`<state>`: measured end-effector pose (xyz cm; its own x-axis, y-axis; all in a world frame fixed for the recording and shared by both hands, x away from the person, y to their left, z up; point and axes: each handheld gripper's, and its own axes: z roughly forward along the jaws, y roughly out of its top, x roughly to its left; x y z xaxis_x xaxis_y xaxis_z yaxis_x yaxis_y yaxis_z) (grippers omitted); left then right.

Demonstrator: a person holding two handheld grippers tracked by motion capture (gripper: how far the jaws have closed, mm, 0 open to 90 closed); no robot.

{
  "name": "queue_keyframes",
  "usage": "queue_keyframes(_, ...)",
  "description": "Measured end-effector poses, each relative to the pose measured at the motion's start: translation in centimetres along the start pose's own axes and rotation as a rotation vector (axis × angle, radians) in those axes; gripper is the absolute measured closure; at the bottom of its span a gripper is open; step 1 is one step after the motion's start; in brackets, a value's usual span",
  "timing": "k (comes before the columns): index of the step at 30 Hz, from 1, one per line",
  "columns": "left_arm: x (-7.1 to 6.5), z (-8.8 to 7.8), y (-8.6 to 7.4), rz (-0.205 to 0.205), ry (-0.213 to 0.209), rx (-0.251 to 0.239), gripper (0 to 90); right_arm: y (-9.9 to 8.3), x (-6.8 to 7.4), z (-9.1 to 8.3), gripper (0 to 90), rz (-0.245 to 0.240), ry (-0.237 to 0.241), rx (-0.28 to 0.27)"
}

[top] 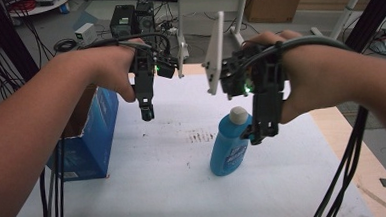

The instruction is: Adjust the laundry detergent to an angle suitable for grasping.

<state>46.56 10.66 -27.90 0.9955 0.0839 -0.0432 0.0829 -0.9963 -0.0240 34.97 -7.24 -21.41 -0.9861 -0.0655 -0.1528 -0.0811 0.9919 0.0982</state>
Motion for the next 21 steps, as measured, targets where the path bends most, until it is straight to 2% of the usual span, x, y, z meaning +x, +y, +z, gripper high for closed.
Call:
queue_keyframes(5,-0.3,0.0,-0.1,-0.016,0.004,0.01,1.7,-3.8,0.0,0.1,1.4,0.079,-0.008,0.02)
queue_keyframes(7,-0.4,-0.1,-0.2,-0.023,0.01,0.016,1.6,-5.6,0.2,0.8,1.4,0.109,-0.021,0.049)
queue_keyframes(9,-0.5,-0.2,-0.4,-0.023,0.012,0.02,1.7,-7.7,0.3,1.5,1.4,0.161,-0.024,0.07)
queue_keyframes(10,-0.5,-0.3,-0.4,-0.025,0.013,0.015,1.7,-8.7,0.3,2.1,1.4,0.166,-0.017,0.072)
queue_keyframes(11,-0.5,-0.3,-0.4,-0.025,0.013,0.015,1.7,-8.7,0.3,2.1,1.4,0.166,-0.017,0.072)
queue_keyframes(12,-0.5,-0.4,-0.5,-0.026,0.014,0.013,1.7,-10.8,0.6,3.3,1.4,0.203,0.0,0.085)
queue_keyframes(14,-0.5,-0.4,-0.6,-0.026,0.014,0.01,1.7,-10.8,0.6,3.3,1.4,0.203,0.0,0.085)
queue_keyframes(15,-0.5,-0.4,-0.6,-0.026,0.013,0.015,1.7,-12.7,1.0,4.3,1.4,0.24,0.024,0.103)
queue_keyframes(17,-0.6,-0.3,-0.6,-0.03,0.011,0.017,1.7,-13.3,1.1,4.7,1.4,0.255,0.031,0.106)
queue_keyframes(18,-0.6,-0.3,-0.4,-0.027,0.012,0.026,1.7,-14.4,1.5,5.3,1.4,0.268,0.043,0.11)
queue_keyframes(21,-0.8,-0.3,-0.3,-0.023,0.011,0.02,1.6,-15.3,1.9,5.6,1.4,0.284,0.056,0.111)
